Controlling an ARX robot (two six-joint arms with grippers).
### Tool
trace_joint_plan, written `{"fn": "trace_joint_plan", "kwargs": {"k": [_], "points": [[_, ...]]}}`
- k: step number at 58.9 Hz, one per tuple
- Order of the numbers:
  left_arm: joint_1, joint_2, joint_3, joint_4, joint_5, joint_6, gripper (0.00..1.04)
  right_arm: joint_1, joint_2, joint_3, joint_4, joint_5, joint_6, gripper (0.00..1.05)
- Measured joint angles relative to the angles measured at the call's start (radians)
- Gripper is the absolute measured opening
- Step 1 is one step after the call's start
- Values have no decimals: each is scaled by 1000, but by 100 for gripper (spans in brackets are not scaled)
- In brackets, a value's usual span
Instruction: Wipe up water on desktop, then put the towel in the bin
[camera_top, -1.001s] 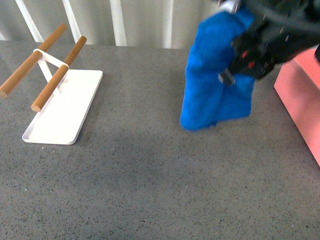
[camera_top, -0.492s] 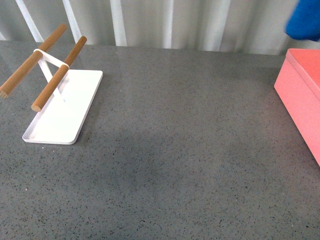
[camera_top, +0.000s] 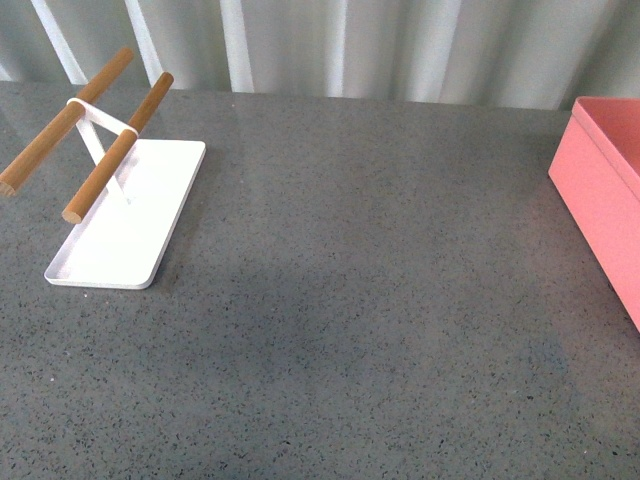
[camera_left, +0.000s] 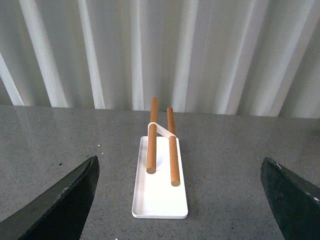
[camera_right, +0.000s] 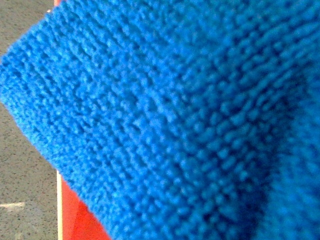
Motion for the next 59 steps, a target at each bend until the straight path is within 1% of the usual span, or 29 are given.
{"fn": "trace_joint_plan", "kwargs": {"k": [10,23,25,28,30,31,33,42,47,55,59], "points": [[0,0,0,0,0,0,98,-30,30,2,22,-8,-10,4],[0,0,0,0,0,0,98,-31,35,2,38,-27,-21,4],[0,0,0,0,0,0,98,-30,35,2,39,-34,-24,6],[0,0,0,0,0,0,98,-27,35,2,43,-36,-29,14],[0,0,0,0,0,0,98,-25,35,2,45,-36,-31,18],[0,0,0,0,0,0,98,-24,35,2,45,-37,-32,22],[0,0,0,0,0,0,98,-23,35,2,46,-37,-32,25],[0,0,0,0,0,0,98,-23,35,2,46,-37,-36,50],[0,0,0,0,0,0,98,-23,35,2,46,-37,-38,60],[0,0,0,0,0,0,98,-23,36,2,46,-37,-39,82],[0,0,0,0,0,0,98,-23,35,2,46,-37,-39,96]]}}
